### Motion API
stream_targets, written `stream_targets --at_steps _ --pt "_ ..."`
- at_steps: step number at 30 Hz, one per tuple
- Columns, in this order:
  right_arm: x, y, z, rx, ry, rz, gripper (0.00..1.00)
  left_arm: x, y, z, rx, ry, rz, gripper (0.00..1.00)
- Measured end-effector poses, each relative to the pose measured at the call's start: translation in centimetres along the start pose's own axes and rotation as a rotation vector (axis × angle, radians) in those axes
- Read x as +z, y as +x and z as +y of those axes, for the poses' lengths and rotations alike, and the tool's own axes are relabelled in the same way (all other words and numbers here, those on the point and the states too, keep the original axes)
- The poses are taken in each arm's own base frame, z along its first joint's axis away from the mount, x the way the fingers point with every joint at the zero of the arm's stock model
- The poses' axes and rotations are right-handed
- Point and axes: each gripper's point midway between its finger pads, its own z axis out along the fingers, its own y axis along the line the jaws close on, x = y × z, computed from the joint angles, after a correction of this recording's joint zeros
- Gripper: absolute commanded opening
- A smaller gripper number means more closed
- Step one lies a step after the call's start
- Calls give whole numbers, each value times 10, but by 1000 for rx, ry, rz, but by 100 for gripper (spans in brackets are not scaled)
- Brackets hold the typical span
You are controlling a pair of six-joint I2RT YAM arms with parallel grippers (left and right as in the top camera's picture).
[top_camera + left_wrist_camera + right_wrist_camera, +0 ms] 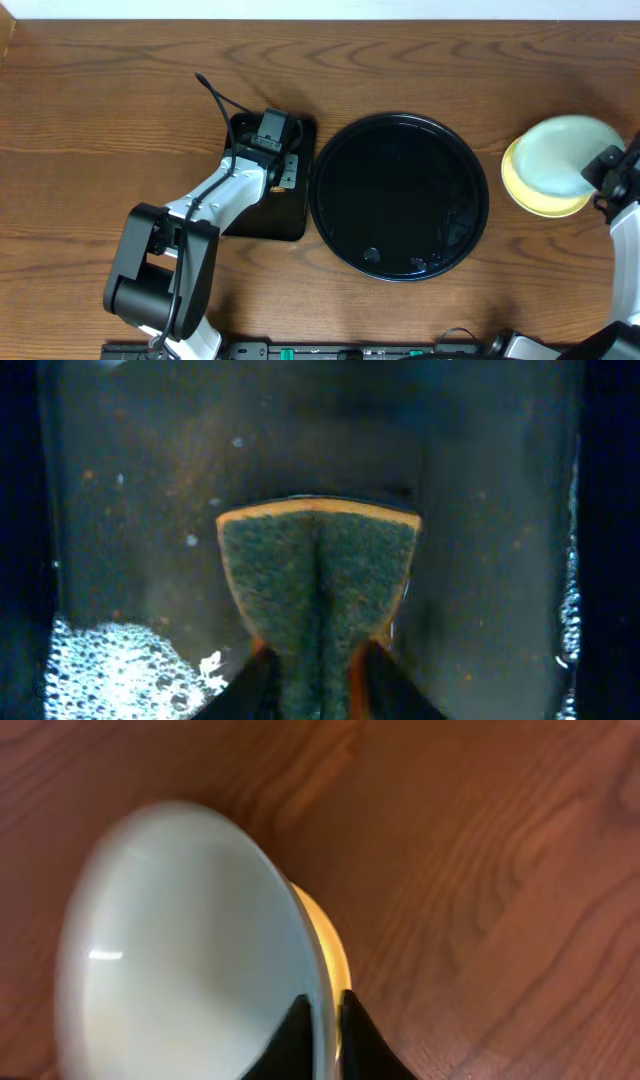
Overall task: Clean dirty plates on tray and stack at the side
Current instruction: 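Release the sponge in the black tray and open the right gripper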
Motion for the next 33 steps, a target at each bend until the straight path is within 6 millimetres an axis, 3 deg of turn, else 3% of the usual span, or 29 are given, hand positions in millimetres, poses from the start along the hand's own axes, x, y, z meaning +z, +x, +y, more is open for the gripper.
stream_targets --at_steps 5,9,13,16,22,29,31,33 --pt "11 9 1 1 -8 46 27 -3 1 -1 4 9 6 57" --pt "16 26 20 -26 -117 132 30 -23 -1 2 -12 13 -9 60" --pt "5 55 46 -82 -284 261 36 -58 -6 6 -50 22 -52 62" --pt "-14 91 66 -149 -409 409 43 -70 -1 9 -86 22 -42 63" --pt "-50 147 88 -284 -516 615 47 -71 18 0 -129 73 43 63" --pt "-57 172 101 -401 -527 640 49 -72 20 -8 -141 119 57 63" --pt "-57 177 104 -421 -531 638 57 -72 22 -8 -141 123 64 64" --pt "-56 180 107 -444 -537 632 71 -72 25 -9 -143 125 79 64"
